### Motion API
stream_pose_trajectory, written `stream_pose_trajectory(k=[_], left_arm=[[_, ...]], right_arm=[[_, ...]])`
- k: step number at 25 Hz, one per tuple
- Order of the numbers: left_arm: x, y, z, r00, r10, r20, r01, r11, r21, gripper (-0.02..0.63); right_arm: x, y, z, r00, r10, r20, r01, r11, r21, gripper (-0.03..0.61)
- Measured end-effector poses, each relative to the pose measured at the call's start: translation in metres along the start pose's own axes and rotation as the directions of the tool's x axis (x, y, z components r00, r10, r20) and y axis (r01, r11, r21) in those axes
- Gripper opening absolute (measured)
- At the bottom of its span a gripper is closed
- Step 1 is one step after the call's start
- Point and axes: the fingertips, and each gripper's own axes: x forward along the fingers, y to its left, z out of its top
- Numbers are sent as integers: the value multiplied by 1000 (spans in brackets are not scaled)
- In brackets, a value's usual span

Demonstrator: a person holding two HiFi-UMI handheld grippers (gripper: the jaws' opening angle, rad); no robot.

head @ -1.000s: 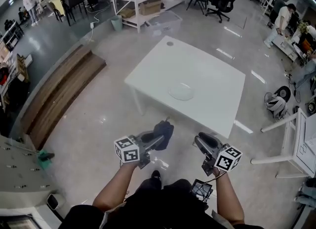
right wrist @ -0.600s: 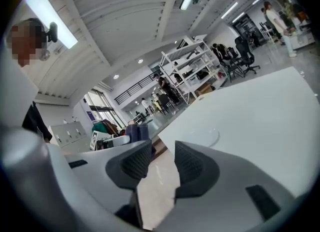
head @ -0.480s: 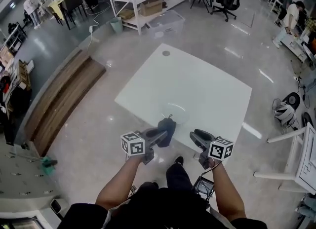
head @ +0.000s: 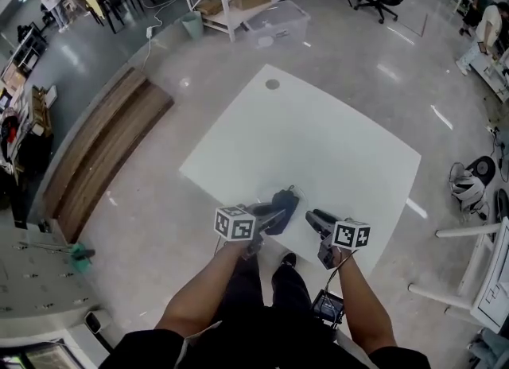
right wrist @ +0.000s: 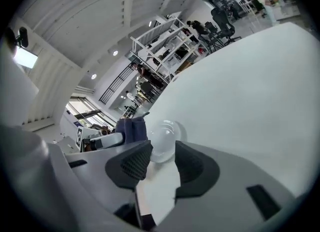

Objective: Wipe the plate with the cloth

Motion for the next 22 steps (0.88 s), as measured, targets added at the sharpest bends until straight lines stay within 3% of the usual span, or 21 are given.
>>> stream_pose_trajectory(k=[8, 13, 18, 22], left_arm=[[37, 30, -1, 993, -31, -113, 20, 995, -96, 51], [54, 36, -3, 983, -22, -180, -1, 992, -124, 51], [63, 44, -9, 963, 53, -266, -82, 992, -97, 51], [65, 57, -13, 910, 196, -366, -191, 980, 50, 51]], right_arm=[[38, -27, 7, 998, -48, -46, 53, 992, 115, 101], [49, -33, -3, 981, -86, -173, 111, 984, 141, 74], [55, -32, -3, 976, -84, -200, 120, 977, 174, 41], [56, -33, -1, 977, -71, -199, 111, 974, 197, 35]])
